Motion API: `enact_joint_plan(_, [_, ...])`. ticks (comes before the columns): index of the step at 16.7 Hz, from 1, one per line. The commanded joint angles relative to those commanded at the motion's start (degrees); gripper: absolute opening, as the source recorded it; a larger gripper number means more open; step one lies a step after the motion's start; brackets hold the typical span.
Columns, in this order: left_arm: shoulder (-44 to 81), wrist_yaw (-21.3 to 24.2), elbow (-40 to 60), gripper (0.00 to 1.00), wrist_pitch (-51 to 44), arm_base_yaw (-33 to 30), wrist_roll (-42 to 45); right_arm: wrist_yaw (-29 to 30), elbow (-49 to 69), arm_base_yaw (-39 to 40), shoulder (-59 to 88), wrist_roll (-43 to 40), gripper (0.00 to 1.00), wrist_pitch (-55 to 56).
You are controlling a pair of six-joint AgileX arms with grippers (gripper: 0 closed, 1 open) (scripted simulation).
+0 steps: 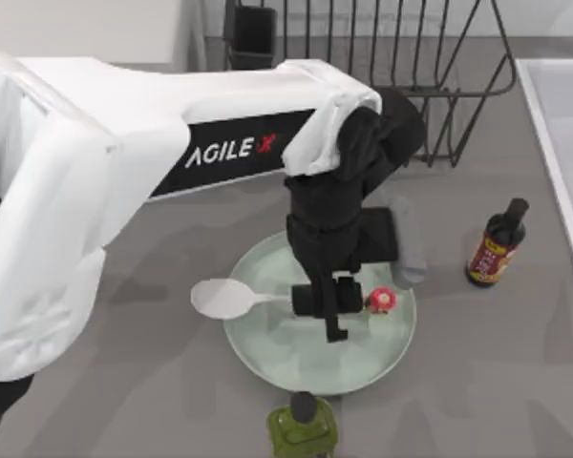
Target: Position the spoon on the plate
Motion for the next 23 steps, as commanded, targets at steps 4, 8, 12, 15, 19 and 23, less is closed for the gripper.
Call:
enact_joint_plan(4, [0.0,0.0,0.0,0.00,0.0,0.0,0.0,0.0,0.0,0.0,0.0,0.0,1.00,0.0])
enact_joint_plan(8, [0.0,0.0,0.0,0.30,0.0,0.0,0.0,0.0,0.0,0.0,0.0,0.0,1.00,0.0])
enact_joint_plan(12, [0.0,0.0,0.0,0.60,0.0,0.0,0.0,0.0,0.0,0.0,0.0,0.0,1.00,0.0])
enact_joint_plan(15, [0.0,0.0,0.0,0.83,0.0,0.0,0.0,0.0,0.0,0.0,0.0,0.0,1.00,0.0])
enact_joint_plan(19, [0.0,0.0,0.0,1.00,0.0,0.0,0.0,0.0,0.0,0.0,0.0,0.0,1.00,0.0])
enact_joint_plan(23, [0.0,0.0,0.0,1.00,0.0,0.0,0.0,0.0,0.0,0.0,0.0,0.0,1.00,0.0])
